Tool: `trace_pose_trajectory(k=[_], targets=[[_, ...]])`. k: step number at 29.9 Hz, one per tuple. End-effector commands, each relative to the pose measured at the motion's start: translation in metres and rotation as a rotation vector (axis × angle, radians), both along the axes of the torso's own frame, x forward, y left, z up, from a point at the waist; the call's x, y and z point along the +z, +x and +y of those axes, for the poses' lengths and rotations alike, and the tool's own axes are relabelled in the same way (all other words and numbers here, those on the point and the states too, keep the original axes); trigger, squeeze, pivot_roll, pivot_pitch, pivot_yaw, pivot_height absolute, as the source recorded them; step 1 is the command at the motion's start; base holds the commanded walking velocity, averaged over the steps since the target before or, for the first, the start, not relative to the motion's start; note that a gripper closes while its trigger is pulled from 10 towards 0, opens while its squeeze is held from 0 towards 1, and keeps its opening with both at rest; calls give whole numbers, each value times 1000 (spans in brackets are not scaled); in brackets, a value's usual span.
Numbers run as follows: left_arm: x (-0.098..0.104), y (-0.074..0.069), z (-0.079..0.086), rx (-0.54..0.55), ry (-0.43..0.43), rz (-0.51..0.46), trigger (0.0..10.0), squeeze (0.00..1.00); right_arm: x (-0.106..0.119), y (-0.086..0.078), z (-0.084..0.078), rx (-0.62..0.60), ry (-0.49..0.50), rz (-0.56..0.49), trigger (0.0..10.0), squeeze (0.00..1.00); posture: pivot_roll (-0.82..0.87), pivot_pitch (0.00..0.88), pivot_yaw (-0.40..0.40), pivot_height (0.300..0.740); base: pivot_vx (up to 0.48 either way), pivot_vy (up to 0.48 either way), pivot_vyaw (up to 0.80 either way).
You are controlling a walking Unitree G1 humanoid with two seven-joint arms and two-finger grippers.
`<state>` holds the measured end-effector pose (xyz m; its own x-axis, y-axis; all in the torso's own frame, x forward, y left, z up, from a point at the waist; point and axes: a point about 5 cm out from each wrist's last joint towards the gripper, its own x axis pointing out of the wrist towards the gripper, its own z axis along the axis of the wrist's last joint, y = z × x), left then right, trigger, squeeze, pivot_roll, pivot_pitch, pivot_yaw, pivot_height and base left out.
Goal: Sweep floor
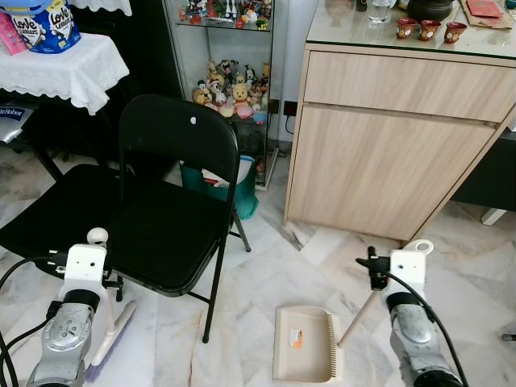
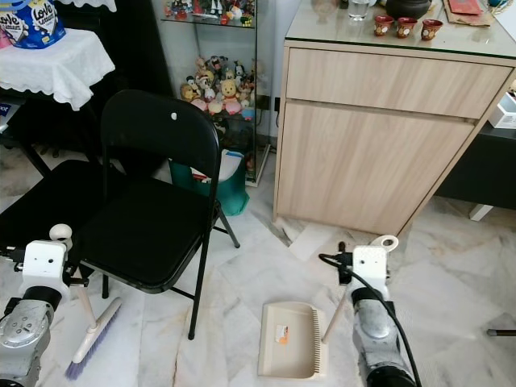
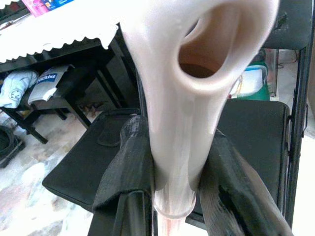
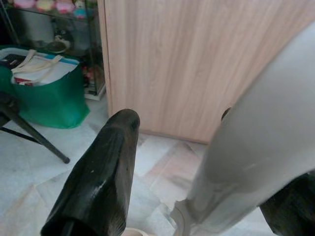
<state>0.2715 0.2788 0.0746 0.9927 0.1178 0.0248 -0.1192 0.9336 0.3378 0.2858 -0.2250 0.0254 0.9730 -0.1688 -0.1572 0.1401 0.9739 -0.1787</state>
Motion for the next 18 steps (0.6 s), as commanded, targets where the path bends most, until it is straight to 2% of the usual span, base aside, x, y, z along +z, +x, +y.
trace_pose_trajectory(k=[1, 18], targets=[[7, 2, 2, 4, 10, -32, 10000, 0, 1, 0, -1, 1, 8, -14, 10000, 0, 9, 80, 32, 740, 0, 0, 0], [5, 2, 0, -1, 6, -26, 10000, 0, 1, -4, -4, -20, -20, -30, 10000, 0, 2, 85, 32, 740, 0, 0, 0]])
